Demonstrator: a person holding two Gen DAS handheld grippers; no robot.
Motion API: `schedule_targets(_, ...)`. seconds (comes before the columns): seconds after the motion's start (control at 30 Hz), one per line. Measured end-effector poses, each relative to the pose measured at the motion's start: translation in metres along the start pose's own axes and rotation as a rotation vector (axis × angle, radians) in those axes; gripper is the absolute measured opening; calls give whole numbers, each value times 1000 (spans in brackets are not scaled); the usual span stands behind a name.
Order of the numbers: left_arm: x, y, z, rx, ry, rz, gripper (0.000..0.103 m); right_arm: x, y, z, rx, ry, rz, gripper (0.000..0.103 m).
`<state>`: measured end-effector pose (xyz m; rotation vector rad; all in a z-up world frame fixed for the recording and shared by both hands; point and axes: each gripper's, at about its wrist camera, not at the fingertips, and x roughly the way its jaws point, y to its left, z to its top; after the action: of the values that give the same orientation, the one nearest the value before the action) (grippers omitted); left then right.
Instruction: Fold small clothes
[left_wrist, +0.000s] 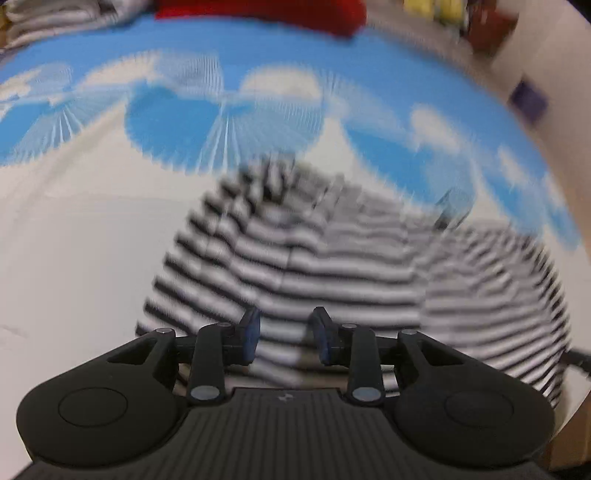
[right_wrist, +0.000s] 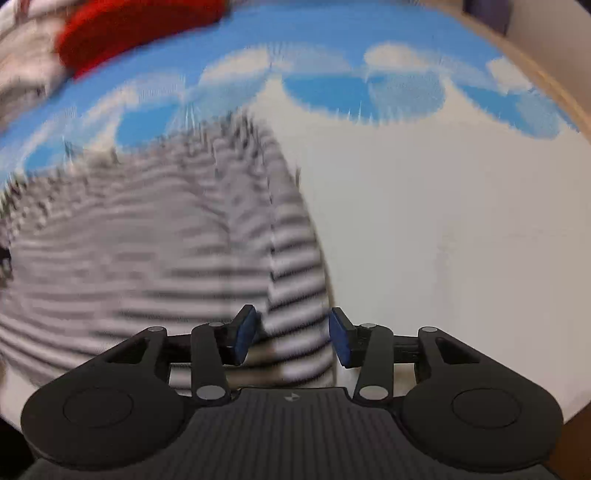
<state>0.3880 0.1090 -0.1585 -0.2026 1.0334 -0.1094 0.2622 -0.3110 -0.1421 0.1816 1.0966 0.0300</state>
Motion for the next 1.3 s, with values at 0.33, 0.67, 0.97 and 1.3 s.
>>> schedule_targets(0.33,-13,7,0,-1,-76,48,40,-6,-3,2,6,-41,-27,47)
schedule_targets(0.67,-41,6,-14,113,-150,98,45,-12,2,-1,-17,-42,-69,51)
schedule_targets(0.97,-13,-7,-47,249,93,129,59,-7,17,-17,-99,10,-158,53)
schedule_targets(1.3,-123,-12,-39,256,-315,48,62,-81,25,-12,4,-348,-78,52)
